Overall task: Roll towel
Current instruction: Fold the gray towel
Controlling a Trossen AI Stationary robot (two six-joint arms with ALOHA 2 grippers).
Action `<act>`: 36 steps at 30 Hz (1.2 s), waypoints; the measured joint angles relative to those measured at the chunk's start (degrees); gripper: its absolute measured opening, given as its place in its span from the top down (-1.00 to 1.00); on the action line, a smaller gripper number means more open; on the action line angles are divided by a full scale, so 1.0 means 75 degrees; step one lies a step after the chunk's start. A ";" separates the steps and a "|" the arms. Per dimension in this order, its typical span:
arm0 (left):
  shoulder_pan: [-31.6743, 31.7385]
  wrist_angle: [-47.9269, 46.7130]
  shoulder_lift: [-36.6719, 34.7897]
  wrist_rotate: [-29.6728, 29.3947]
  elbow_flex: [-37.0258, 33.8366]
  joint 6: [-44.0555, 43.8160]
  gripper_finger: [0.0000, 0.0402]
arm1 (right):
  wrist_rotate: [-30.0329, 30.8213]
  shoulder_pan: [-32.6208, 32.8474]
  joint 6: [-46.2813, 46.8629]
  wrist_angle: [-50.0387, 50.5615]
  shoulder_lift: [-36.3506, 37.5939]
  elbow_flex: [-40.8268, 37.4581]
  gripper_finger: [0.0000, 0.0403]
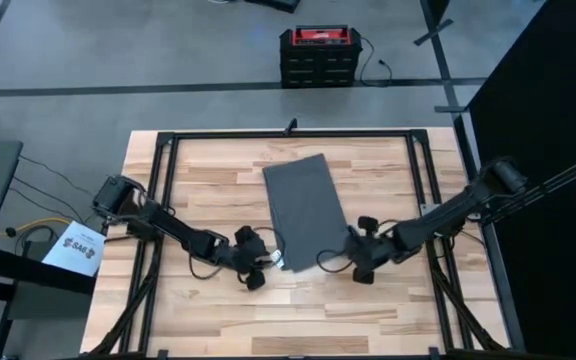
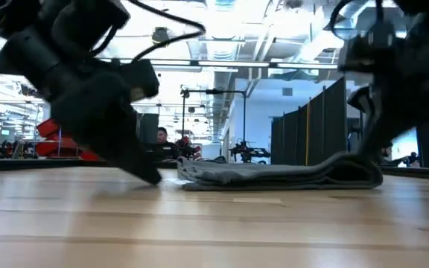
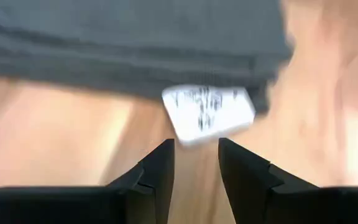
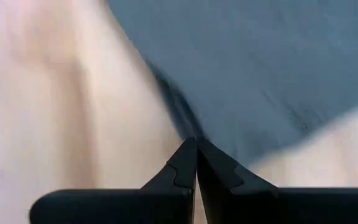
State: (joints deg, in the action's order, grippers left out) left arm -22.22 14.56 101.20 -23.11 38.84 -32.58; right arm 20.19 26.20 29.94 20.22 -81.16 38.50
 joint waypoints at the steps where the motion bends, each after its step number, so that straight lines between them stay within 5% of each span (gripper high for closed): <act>1: -0.0028 0.0068 0.0177 -0.0052 0.0146 0.0104 0.45 | -0.0036 -0.0016 -0.0062 -0.0559 0.0148 -0.0146 1.00; 7: -0.0031 0.0194 0.0861 -0.0214 0.0887 0.0956 0.45 | -0.0291 -0.0335 -0.0806 -0.2015 -0.0155 -0.0361 1.00; 16: 0.0050 0.0282 0.1052 -0.0202 0.0995 0.0800 0.45 | -0.1198 -0.1270 -0.2375 -0.3993 -0.2204 0.0053 1.00; 25: 0.0050 0.0300 0.1086 -0.0215 0.0998 0.0553 0.45 | -0.1542 -0.1549 -0.3653 -0.4017 -0.3586 0.1535 1.00; 36: -0.0082 -0.0071 0.1080 0.0055 0.1013 0.0388 0.45 | -0.1507 -0.1552 -0.3775 -0.2686 -0.2858 0.1830 1.00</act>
State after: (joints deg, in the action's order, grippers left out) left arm -22.84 14.02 109.30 -22.71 46.44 -29.67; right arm 8.88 14.57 1.63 0.08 -102.60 52.23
